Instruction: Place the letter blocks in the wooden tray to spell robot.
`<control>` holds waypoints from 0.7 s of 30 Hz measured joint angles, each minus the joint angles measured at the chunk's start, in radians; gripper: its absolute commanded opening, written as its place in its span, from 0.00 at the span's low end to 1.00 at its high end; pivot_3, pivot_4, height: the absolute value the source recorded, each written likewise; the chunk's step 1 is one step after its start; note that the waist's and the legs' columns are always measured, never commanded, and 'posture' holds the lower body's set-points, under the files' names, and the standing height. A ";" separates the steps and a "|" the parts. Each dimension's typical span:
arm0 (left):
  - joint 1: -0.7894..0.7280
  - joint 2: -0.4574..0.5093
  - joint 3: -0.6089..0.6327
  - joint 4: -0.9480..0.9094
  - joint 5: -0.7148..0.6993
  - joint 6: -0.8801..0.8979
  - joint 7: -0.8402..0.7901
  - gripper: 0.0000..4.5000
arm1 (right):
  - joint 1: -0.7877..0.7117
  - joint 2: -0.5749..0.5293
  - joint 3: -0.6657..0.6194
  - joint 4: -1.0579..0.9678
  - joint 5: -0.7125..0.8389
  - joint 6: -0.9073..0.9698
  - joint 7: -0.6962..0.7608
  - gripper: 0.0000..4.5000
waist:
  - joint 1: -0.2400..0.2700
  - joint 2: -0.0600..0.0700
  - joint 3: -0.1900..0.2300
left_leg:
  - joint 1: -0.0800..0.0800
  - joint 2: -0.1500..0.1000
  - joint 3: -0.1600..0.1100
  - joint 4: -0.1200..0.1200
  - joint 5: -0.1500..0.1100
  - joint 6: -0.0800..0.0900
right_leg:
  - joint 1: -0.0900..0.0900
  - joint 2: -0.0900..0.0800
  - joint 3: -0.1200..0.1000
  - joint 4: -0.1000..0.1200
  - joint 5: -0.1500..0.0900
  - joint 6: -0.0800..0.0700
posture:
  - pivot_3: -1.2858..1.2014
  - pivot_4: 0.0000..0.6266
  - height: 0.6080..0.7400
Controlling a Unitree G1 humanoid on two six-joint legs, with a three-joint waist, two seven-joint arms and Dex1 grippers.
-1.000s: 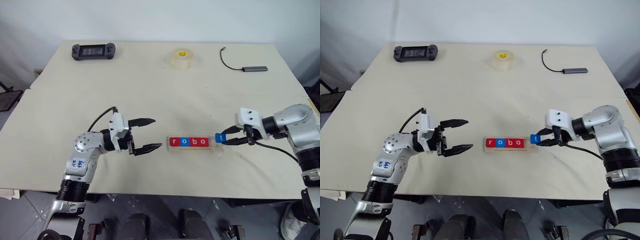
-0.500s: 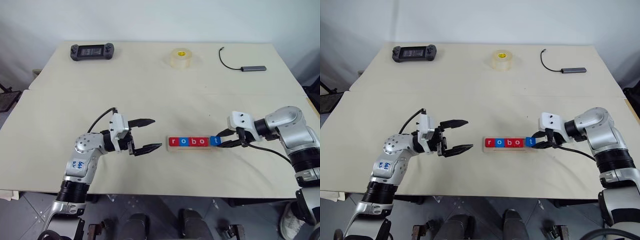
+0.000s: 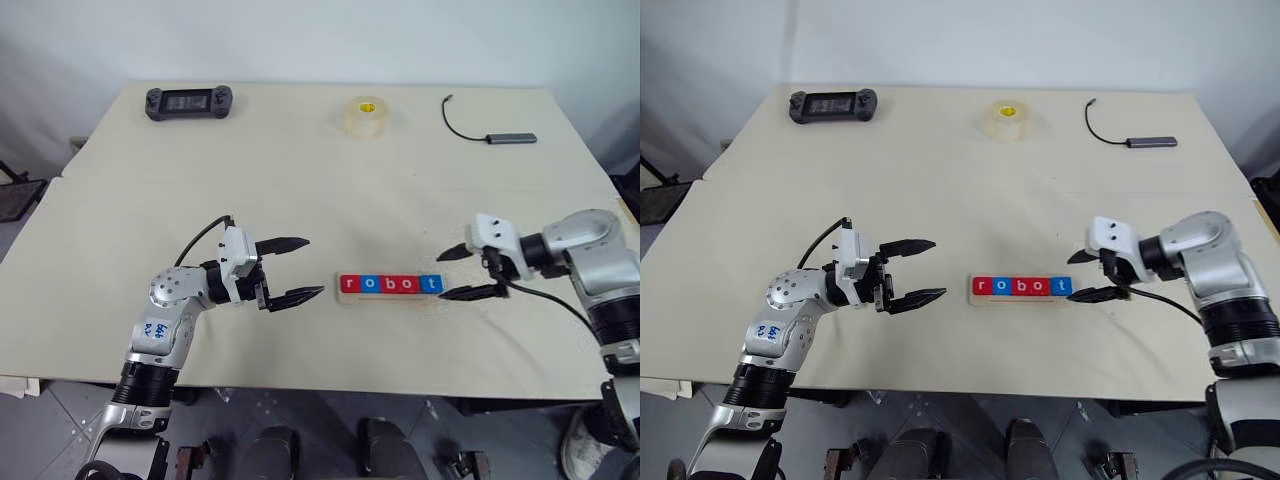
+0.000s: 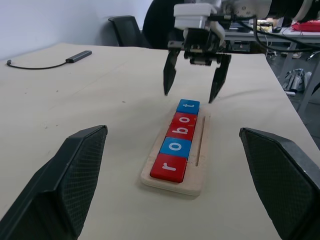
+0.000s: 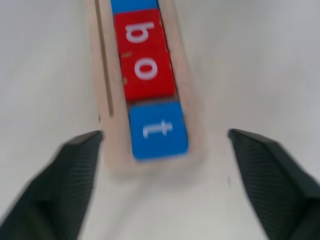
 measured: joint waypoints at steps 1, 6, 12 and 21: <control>0.000 0.000 0.000 0.000 0.000 0.000 0.000 1.00 | 0.003 -0.007 -0.002 0.002 0.000 0.000 0.000 0.62 | -0.001 0.000 0.000 | 0.000 0.000 0.000 0.000 0.000 0.000 | 0.000 0.000 0.000 0.000 0.000 0.000 | 0.52 0.24 1.00; 0.000 0.000 0.000 0.000 0.000 0.000 0.000 1.00 | 0.004 -0.007 -0.003 0.023 -0.002 -0.022 -0.012 0.23 | -0.007 0.000 0.000 | 0.000 0.002 0.001 0.000 0.000 -0.001 | -0.001 0.000 0.001 0.000 0.000 0.000 | 0.52 0.24 1.00; 0.000 0.000 0.000 0.000 0.000 0.000 -0.001 1.00 | 0.005 0.026 0.010 0.018 -0.003 -0.016 -0.019 0.00 | -0.004 0.000 0.000 | 0.000 0.001 0.001 0.000 0.000 -0.001 | -0.001 0.000 0.001 0.000 0.000 0.000 | 0.52 0.24 1.00; 0.000 0.000 -0.001 0.000 0.000 0.000 -0.001 1.00 | 0.022 0.062 0.012 -0.063 0.010 0.046 -0.040 0.00 | -0.002 0.000 0.000 | 0.000 0.001 0.000 0.000 0.000 -0.001 | -0.001 0.000 0.000 0.001 0.000 0.000 | 0.52 0.24 1.00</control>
